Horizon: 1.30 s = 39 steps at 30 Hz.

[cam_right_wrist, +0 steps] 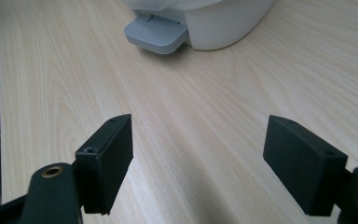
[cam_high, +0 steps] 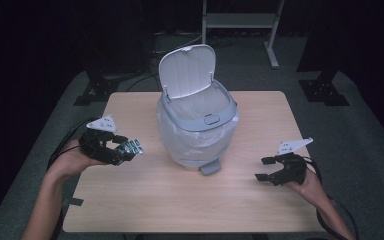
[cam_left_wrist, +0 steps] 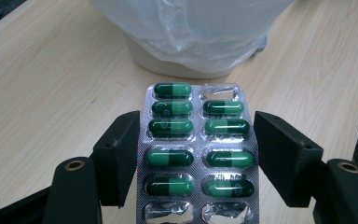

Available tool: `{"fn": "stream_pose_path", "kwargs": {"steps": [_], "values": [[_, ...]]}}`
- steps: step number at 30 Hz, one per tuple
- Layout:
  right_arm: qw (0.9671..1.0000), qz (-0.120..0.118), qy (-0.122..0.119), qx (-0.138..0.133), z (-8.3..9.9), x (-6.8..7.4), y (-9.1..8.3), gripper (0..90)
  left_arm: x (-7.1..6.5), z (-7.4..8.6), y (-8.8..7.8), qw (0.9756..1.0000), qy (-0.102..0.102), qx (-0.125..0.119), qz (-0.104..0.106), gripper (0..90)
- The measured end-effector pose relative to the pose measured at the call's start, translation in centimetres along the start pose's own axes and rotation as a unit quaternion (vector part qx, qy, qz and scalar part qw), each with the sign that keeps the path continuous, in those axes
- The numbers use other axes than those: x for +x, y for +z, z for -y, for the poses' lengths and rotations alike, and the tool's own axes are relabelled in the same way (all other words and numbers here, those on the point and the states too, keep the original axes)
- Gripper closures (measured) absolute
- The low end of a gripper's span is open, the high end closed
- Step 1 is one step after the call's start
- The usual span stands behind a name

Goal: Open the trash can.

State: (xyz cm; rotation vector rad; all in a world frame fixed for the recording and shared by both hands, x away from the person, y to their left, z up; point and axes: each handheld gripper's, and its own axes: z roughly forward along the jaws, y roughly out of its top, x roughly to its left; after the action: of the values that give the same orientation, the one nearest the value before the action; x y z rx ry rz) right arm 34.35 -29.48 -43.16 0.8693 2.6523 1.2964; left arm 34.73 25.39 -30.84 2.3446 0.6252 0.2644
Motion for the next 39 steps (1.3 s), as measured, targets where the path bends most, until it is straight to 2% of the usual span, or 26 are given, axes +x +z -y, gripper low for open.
{"fn": "stream_pose_path", "kwargs": {"steps": [13, 21, 31, 39], "values": [[1.0000, -0.006, 0.002, 0.007, 0.3, 0.1, 0.6, 22.9, -0.3, -2.6, -1.3, 0.9998, 0.019, -0.001, 0.002, 33.3], [0.9999, -0.007, 0.004, 0.008, 0.4, 0.0, 0.5, 22.9, -0.5, -4.0, -2.2, 0.9997, 0.023, -0.003, 0.000, 33.3], [0.9999, -0.007, 0.002, 0.009, 0.3, -0.1, 0.7, 22.9, -0.8, -6.5, -3.1, 0.9993, 0.037, -0.001, 0.011, 33.3], [0.9999, -0.009, 0.004, 0.004, 0.4, 0.0, 0.5, 22.9, -0.5, -8.2, -3.8, 0.9994, 0.033, 0.000, 0.003, 33.3]]}}
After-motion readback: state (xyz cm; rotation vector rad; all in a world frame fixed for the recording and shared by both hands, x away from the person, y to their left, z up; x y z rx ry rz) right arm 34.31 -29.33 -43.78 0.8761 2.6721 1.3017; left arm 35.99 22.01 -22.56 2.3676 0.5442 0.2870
